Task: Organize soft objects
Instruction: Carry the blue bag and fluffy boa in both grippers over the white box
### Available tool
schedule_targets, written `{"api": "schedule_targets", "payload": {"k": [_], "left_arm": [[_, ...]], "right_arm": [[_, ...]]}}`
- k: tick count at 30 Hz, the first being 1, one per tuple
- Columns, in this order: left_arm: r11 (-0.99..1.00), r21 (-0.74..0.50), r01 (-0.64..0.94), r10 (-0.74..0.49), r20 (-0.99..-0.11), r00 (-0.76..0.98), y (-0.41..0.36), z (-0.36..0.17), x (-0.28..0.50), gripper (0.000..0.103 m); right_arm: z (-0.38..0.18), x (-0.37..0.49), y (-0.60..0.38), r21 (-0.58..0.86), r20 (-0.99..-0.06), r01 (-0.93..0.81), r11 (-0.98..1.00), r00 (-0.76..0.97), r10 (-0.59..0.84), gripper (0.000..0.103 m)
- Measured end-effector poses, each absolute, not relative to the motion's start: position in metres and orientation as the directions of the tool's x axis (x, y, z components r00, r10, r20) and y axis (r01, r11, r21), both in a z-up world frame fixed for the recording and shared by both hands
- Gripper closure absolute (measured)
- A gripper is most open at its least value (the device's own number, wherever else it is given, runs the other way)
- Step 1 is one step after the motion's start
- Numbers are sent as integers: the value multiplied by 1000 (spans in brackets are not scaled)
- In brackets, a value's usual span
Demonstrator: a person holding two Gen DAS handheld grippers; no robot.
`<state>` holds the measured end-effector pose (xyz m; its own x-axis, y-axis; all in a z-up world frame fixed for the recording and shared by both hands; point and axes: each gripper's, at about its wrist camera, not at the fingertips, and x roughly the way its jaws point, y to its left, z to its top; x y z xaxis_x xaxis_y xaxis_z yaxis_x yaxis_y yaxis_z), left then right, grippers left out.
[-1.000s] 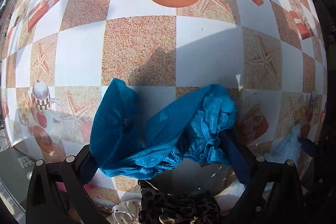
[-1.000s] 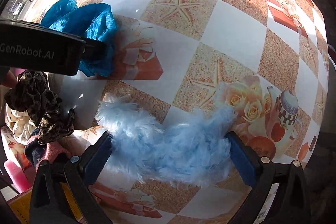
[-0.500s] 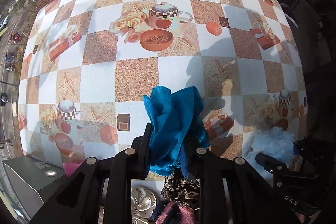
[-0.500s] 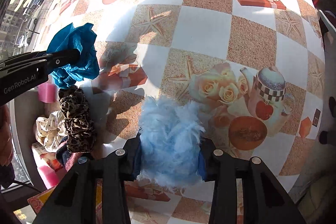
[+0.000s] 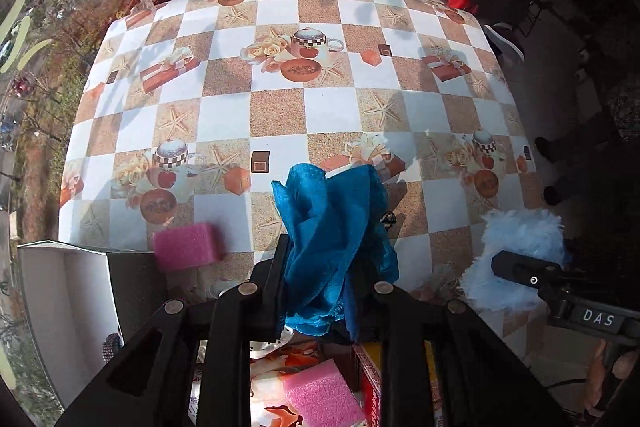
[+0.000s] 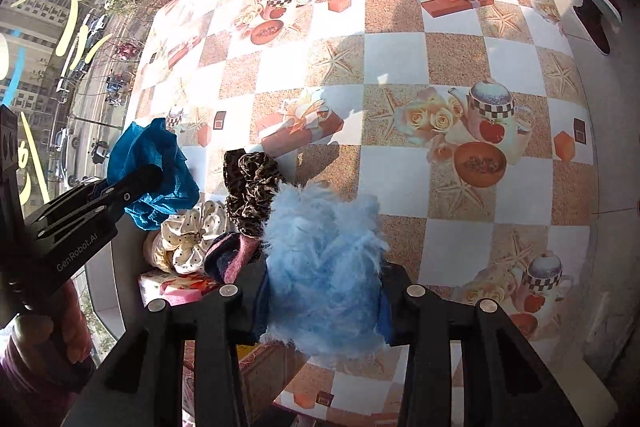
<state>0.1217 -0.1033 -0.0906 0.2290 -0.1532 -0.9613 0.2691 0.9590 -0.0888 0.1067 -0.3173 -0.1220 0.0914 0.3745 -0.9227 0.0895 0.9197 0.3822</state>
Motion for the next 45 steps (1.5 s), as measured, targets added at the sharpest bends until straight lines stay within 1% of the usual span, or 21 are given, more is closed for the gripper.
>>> {"api": "schedule_targets", "payload": {"k": [2, 7, 13, 17, 21, 27, 33, 40, 45], "left_arm": [[950, -95, 297, -168, -958, 233, -96, -79, 106, 79], [927, -72, 368, -175, -951, 254, -76, -53, 66, 79], [921, -45, 388, -164, -946, 279, -43, -31, 22, 79], [940, -61, 335, -166, -941, 295, -14, -20, 3, 79], [960, -49, 275, -140, -937, 321, 12, -15, -9, 79], [982, -46, 185, -112, -925, 364, 49, -5, -22, 79], [993, -60, 98, -92, -925, 369, 79, -8, -33, 79], [998, -59, 27, -65, -925, 373, 100, -11, -45, 79], [998, -54, -6, -48, -924, 380, 109, -9, -50, 79]], "right_arm": [[-116, 83, -294, 381, -922, 101, 919, 111, 370, 60], [-88, 56, -263, 387, -918, 126, 914, 149, 368, 60], [-54, 34, -219, 403, -909, 74, 912, 151, 390, 60], [-39, 24, -182, 419, -901, -6, 908, 119, 417, 60], [-37, 23, -142, 436, -895, -82, 896, 63, 442, 60], [-29, 29, -89, 439, -893, -204, 875, 11, 450, 60], [-23, 29, -47, 427, -897, -297, 854, -19, 441, 60], [-37, 18, -17, 423, -904, -350, 836, -101, 415, 60], [-36, 16, -8, 421, -905, -372, 827, -109, 412, 60]]}}
